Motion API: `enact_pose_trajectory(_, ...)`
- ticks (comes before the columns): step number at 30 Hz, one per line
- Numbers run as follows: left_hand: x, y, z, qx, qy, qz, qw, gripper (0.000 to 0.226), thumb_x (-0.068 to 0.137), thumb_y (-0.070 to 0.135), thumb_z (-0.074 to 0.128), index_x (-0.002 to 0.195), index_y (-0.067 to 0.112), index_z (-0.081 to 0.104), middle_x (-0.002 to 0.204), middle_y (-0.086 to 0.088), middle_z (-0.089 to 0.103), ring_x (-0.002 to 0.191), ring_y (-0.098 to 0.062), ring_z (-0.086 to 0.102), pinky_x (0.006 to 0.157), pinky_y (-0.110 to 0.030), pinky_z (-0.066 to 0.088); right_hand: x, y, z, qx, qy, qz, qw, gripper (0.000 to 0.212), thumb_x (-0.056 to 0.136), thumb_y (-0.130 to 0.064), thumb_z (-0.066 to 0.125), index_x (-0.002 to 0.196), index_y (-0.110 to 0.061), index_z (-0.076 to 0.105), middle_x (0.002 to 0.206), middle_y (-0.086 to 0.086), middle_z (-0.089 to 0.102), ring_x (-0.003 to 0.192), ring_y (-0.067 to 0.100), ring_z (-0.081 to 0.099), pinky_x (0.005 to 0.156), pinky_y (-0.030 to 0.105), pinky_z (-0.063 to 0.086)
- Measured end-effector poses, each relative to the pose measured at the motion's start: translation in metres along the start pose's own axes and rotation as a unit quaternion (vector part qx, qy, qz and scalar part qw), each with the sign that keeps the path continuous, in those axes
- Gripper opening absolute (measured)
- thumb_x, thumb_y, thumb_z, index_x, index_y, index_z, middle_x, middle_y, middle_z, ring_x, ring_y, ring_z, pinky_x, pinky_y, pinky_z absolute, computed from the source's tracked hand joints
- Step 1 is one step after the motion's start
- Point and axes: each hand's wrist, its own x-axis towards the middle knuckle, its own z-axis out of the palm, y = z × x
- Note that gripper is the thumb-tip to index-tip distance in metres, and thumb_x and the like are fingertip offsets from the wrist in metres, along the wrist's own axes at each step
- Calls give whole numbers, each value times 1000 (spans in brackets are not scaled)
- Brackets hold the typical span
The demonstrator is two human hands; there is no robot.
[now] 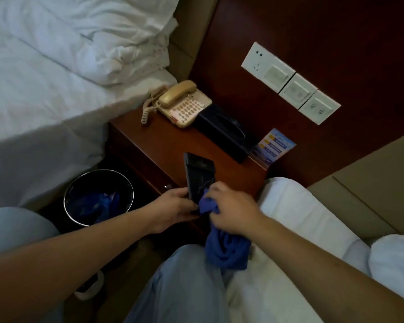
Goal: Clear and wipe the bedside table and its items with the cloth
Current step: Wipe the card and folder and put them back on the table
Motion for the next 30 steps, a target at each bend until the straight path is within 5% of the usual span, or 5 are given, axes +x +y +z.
enact_pose_trajectory(4, 14, 16, 3, -11, -9, 2, 1000, 49, 96, -13, 53, 134, 15, 65, 128, -13, 72, 120, -29, 68, 105, -43, 54, 18, 30, -18, 38, 28, 103, 994, 38, 89, -30, 57, 126, -26, 58, 134, -5, 47, 104, 29, 62, 81, 36, 48)
enact_pose_trajectory(11, 19, 27, 5, -12, -4, 8, 1000, 43, 95, -11, 53, 129, 12, 68, 119, -14, 75, 104, -23, 73, 93, -37, 59, 9, -9, -20, 47, 63, 13, 997, 40, 86, -31, 58, 126, -28, 55, 127, -13, 42, 93, 20, 62, 77, 38, 52)
enact_pose_trajectory(16, 21, 25, 11, -31, -14, 16, 999, 49, 94, -14, 54, 132, 15, 66, 124, -12, 74, 117, -28, 70, 100, -42, 56, 17, 33, -22, 102, 57, 136, 984, 40, 87, -29, 60, 128, -29, 58, 134, -9, 45, 111, 26, 61, 86, 33, 46)
enact_pose_trajectory(23, 15, 38, 13, 3, 3, 41, 999, 43, 94, -12, 54, 126, 12, 70, 114, -13, 75, 97, -20, 74, 79, -29, 60, 5, -9, -38, 135, 55, 8, 989, 42, 84, -32, 60, 126, -32, 57, 129, -16, 43, 103, 21, 61, 89, 41, 52)
enact_pose_trajectory(30, 9, 42, 5, 3, -26, 54, 998, 49, 95, -13, 54, 134, 15, 65, 125, -16, 72, 116, -28, 70, 94, -38, 58, 20, 0, -43, 108, 80, 58, 989, 38, 84, -27, 62, 122, -31, 59, 131, -13, 45, 99, 20, 61, 82, 34, 49)
